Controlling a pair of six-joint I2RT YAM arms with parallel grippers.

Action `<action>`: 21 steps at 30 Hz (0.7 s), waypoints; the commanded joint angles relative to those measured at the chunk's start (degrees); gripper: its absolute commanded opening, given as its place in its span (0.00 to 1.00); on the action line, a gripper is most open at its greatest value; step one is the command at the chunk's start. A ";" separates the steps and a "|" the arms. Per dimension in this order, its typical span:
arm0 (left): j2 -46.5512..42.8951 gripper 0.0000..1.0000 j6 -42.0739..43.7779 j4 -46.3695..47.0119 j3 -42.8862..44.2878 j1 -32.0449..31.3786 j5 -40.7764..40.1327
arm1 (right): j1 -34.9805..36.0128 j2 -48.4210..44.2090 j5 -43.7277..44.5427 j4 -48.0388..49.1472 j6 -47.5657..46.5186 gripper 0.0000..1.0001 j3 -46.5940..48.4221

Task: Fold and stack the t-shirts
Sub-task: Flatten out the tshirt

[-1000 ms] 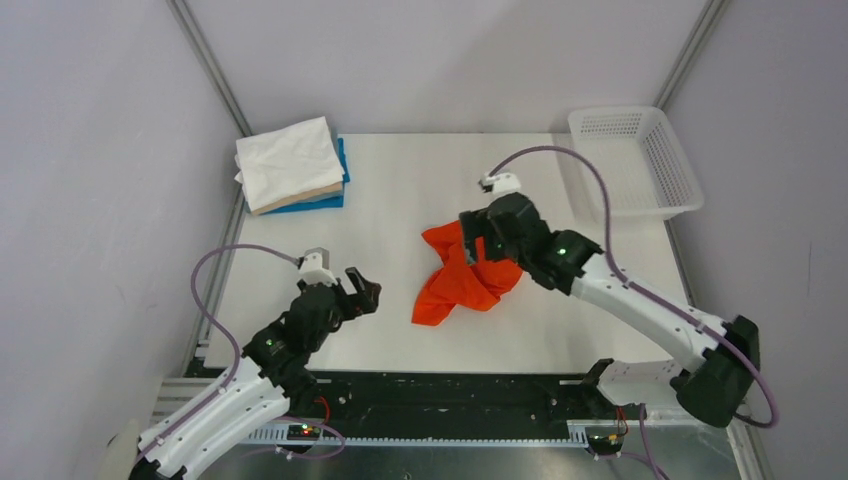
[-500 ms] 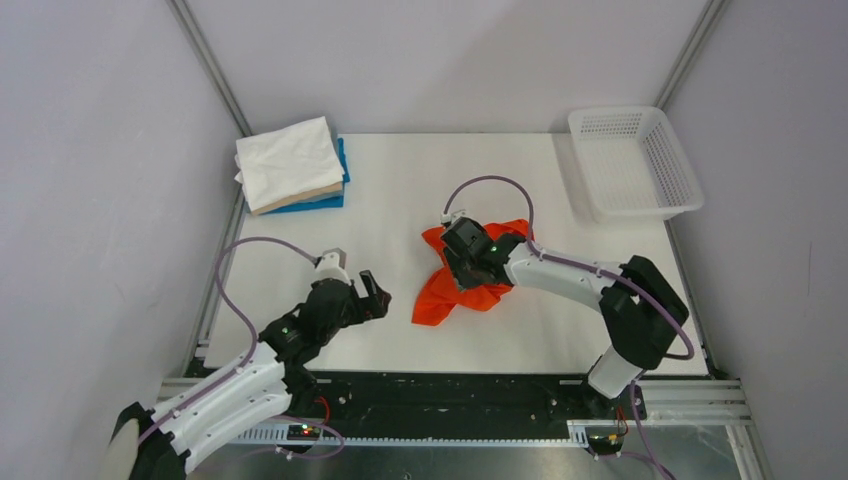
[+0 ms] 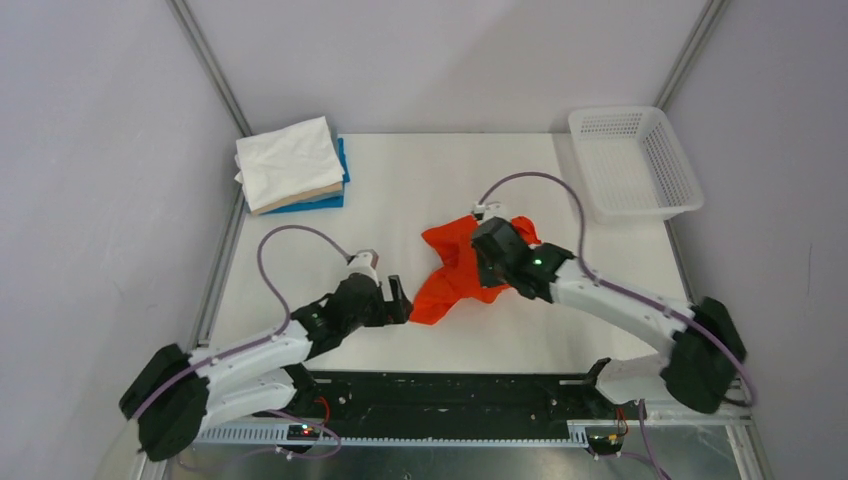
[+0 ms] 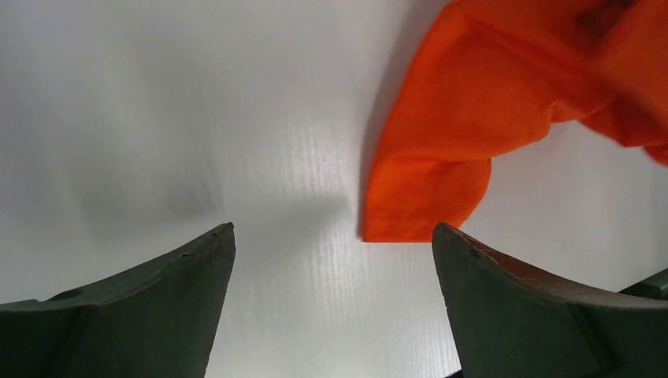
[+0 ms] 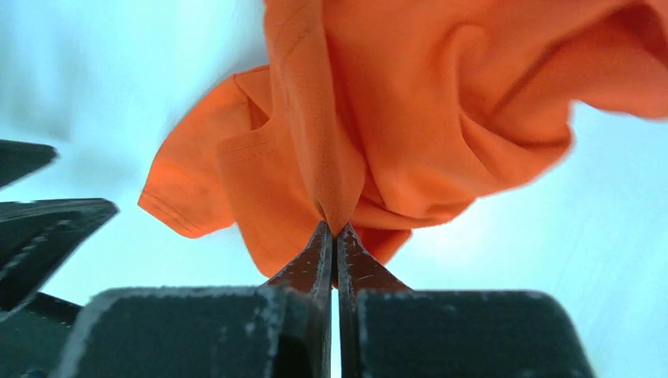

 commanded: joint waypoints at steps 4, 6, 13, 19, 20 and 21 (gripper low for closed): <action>16.33 0.98 2.46 5.91 11.82 -7.22 -2.36 | -7.17 -15.90 -6.16 2.69 5.07 0.00 -10.24; 21.01 0.98 3.30 6.06 14.84 -8.92 -3.23 | -9.62 -18.25 -9.38 4.50 5.34 0.00 -12.87; 33.50 0.96 4.37 5.44 21.15 -12.28 -3.13 | -12.85 -21.55 -11.50 5.93 5.79 0.00 -15.71; 36.91 0.54 3.88 2.39 22.76 -13.70 -7.38 | -13.98 -21.99 -11.78 6.79 5.75 0.00 -16.42; 36.94 0.31 3.69 1.11 23.00 -13.71 -9.62 | -14.47 -22.15 -11.75 6.79 5.76 0.00 -16.48; 36.68 0.18 3.41 0.08 23.47 -13.78 -11.14 | -14.85 -22.30 -11.66 6.75 5.67 0.00 -16.52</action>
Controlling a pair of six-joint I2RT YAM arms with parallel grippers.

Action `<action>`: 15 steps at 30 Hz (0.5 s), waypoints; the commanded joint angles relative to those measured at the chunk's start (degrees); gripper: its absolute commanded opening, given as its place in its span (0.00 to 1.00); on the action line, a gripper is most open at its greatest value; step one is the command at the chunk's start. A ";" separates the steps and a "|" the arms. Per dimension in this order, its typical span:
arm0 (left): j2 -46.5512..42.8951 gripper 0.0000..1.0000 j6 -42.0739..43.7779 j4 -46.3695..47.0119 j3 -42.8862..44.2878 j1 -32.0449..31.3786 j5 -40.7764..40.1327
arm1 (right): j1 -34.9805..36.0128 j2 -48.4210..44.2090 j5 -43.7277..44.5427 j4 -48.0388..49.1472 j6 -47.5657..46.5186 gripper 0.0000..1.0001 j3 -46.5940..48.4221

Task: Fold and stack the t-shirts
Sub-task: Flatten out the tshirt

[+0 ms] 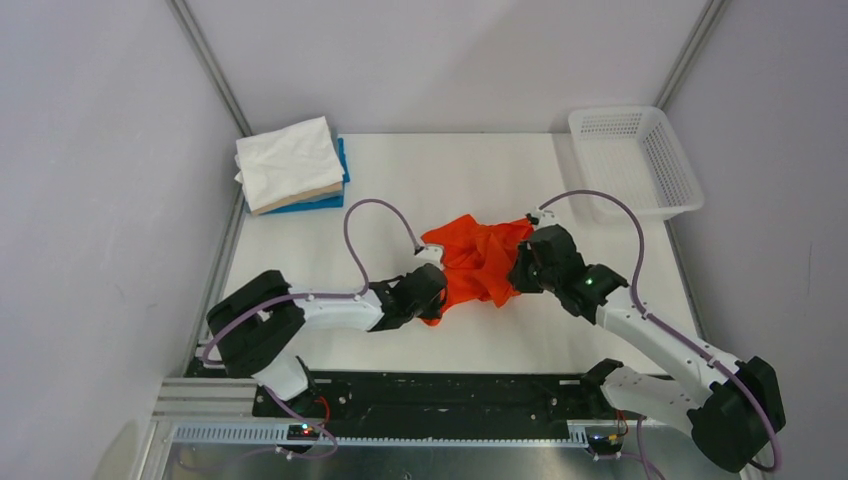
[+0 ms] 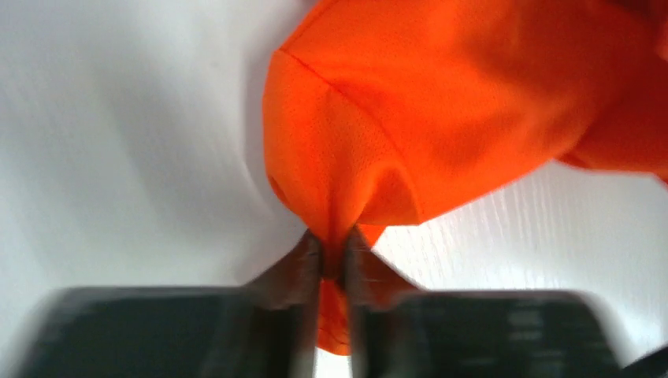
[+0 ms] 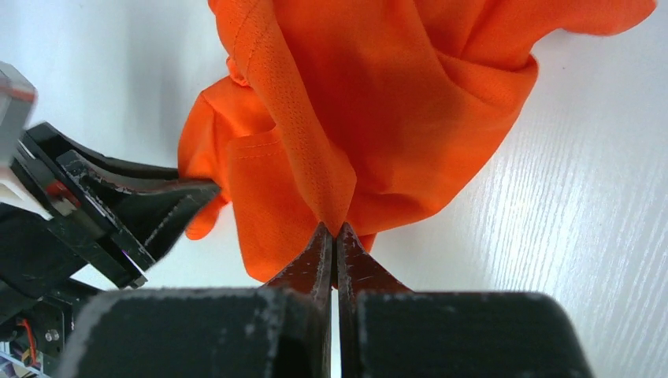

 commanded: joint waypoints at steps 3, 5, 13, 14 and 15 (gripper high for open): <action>-4.21 0.01 -1.05 -9.28 2.20 -0.43 -15.52 | -4.96 -3.49 0.93 1.90 0.64 0.00 -0.33; -9.91 0.00 -0.62 -11.93 2.21 -0.24 -21.72 | -8.02 -5.93 1.73 1.95 -0.26 0.00 -0.30; -36.24 0.00 9.62 -18.21 7.33 1.25 -38.05 | -18.87 -18.06 -6.88 -0.49 -6.46 0.00 7.18; -38.27 0.00 12.05 -18.30 8.31 1.31 -39.52 | -19.32 -19.25 -6.95 -1.73 -7.51 0.00 8.58; -41.68 0.00 13.20 -18.23 10.35 1.32 -39.96 | -19.47 -19.81 -7.13 -2.29 -7.86 0.00 11.26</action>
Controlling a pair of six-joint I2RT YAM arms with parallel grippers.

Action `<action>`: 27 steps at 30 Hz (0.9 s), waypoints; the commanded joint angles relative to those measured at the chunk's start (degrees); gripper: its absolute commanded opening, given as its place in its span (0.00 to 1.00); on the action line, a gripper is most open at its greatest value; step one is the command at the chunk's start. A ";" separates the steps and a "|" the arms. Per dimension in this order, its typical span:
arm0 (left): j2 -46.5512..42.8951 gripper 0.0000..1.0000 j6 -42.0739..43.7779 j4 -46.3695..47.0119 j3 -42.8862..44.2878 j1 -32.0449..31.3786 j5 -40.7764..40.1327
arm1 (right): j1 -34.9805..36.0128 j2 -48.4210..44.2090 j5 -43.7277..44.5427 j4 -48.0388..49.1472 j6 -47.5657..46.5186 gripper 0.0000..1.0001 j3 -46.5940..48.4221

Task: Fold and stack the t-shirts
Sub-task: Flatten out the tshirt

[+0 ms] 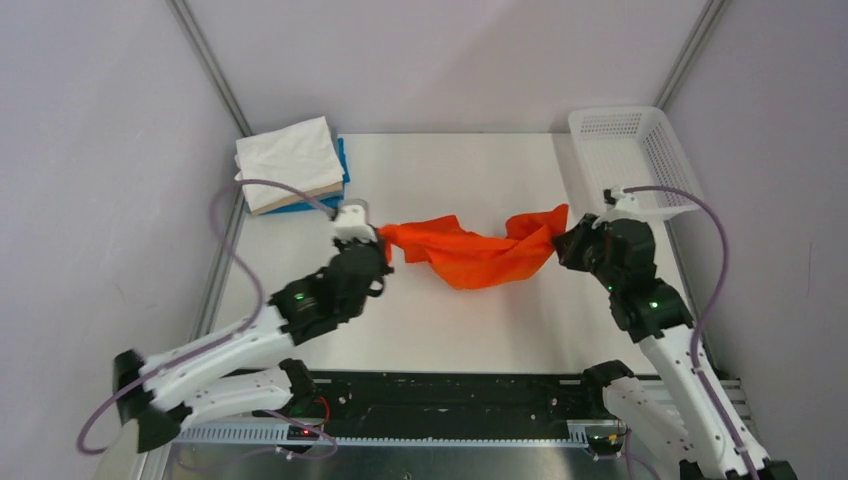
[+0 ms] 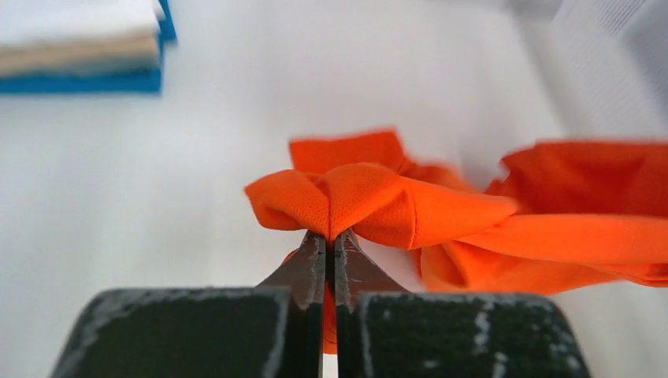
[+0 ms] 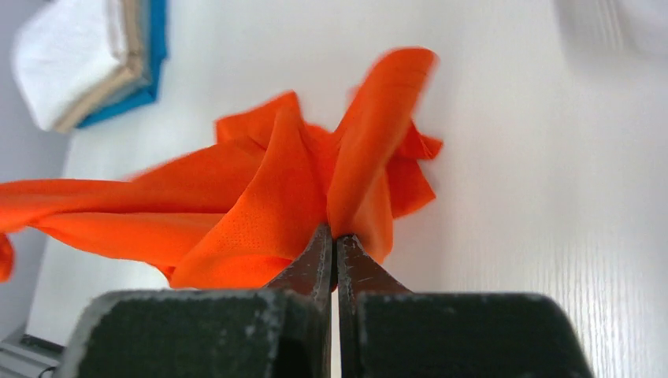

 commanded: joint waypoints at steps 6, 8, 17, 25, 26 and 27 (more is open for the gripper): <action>-23.32 0.00 18.26 -1.70 15.97 0.45 -4.07 | -1.42 -7.52 -8.20 -4.64 -6.70 0.00 24.19; -27.08 0.00 20.50 -1.65 19.05 0.39 3.14 | -1.41 -8.48 -11.87 -4.70 -6.84 0.00 28.62; -27.93 0.00 24.67 -3.20 34.95 0.46 32.99 | -1.61 -5.41 -24.87 -3.68 -3.25 0.00 48.52; -15.57 0.00 31.71 -5.03 42.28 0.44 14.07 | -2.21 -2.10 -17.27 -4.52 -2.68 0.00 45.66; -12.26 0.00 32.61 -4.93 42.23 0.72 8.01 | -2.17 -1.11 -16.17 -4.94 -2.43 0.00 44.55; -10.25 0.00 33.41 -4.89 42.05 1.16 5.91 | -2.17 0.04 -13.90 -5.10 -1.74 0.00 42.01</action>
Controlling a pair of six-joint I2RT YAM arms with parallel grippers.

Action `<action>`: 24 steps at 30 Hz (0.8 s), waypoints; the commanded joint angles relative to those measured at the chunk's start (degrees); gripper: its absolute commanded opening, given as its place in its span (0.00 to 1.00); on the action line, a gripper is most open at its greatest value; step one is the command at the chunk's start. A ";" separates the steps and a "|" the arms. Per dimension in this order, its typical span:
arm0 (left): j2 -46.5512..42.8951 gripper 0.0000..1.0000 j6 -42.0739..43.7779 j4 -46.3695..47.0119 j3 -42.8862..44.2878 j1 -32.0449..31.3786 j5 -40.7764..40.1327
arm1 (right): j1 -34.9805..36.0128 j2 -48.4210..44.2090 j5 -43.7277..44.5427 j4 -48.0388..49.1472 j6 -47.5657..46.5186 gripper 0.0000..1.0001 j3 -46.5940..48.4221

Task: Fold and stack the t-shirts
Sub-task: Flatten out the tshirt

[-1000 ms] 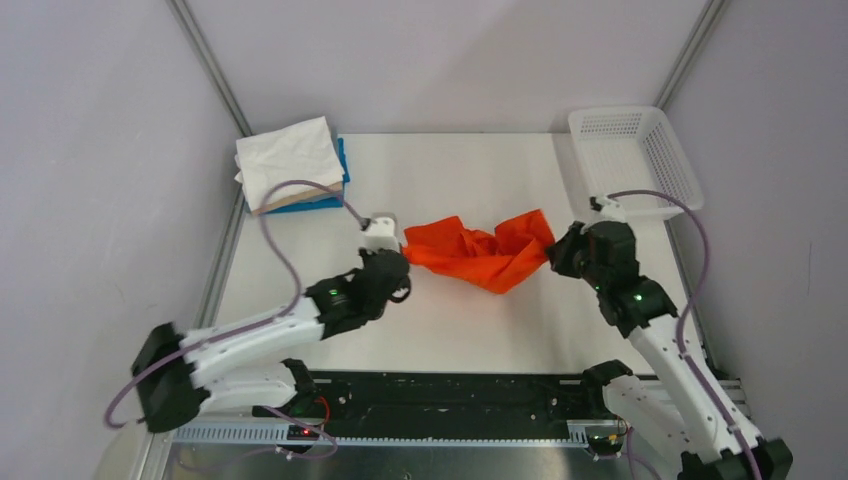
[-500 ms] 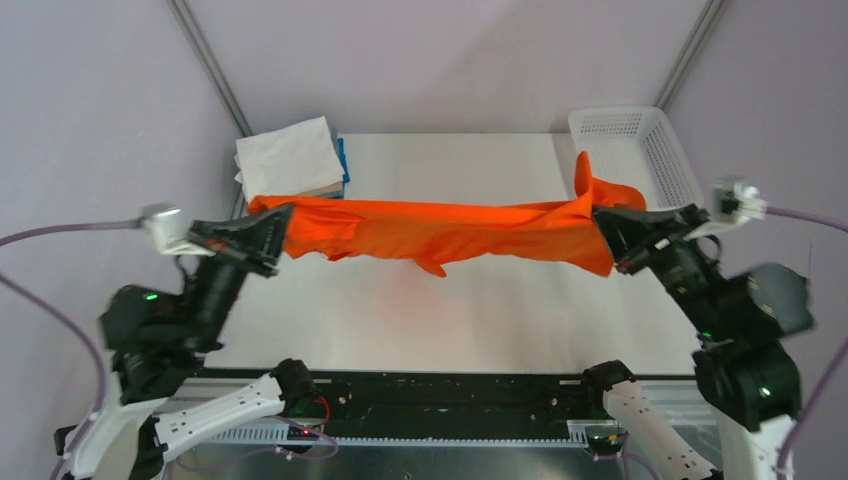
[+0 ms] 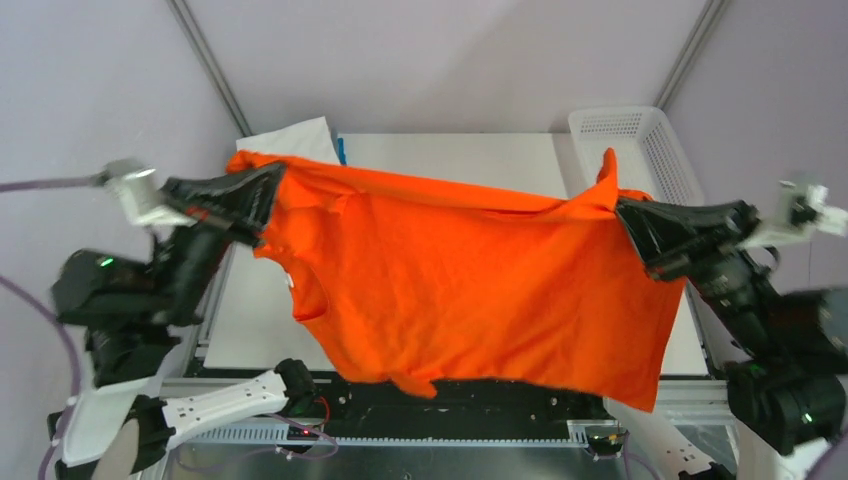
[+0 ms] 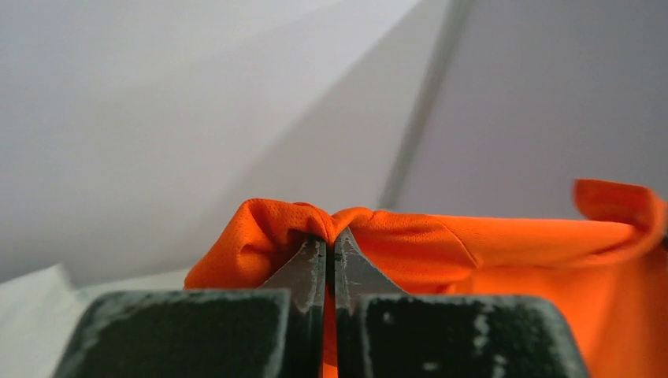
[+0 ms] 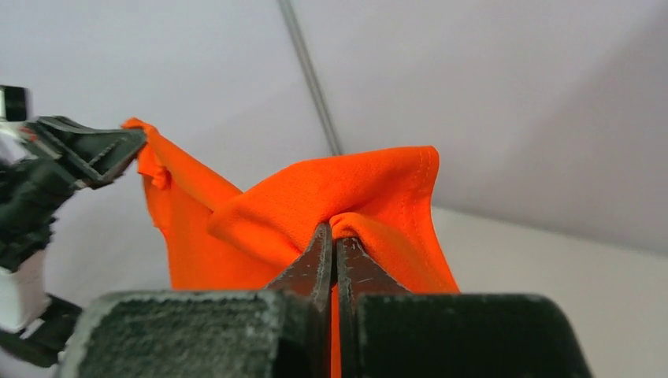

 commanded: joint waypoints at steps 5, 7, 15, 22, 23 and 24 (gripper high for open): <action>25.18 0.00 -2.54 -0.32 -4.26 18.04 -8.74 | -0.17 11.09 19.01 -0.45 3.18 0.00 -16.91; 33.16 0.07 -6.23 -0.20 -6.17 24.04 -6.75 | -0.42 16.40 23.55 0.48 4.46 0.00 -21.38; 65.90 0.93 -11.96 -1.30 -1.50 32.22 4.85 | -3.19 49.99 22.15 11.43 9.31 0.80 -28.23; 65.70 1.00 -14.21 -1.21 -2.52 33.76 5.44 | -3.70 53.51 21.76 14.68 8.83 0.99 -27.08; 65.17 1.00 -14.42 -1.23 -3.27 33.74 5.55 | -3.41 52.90 21.76 14.64 8.11 0.99 -27.10; 64.11 1.00 -15.06 -1.21 -3.69 33.80 5.62 | -3.23 52.58 21.76 14.14 7.80 1.00 -27.10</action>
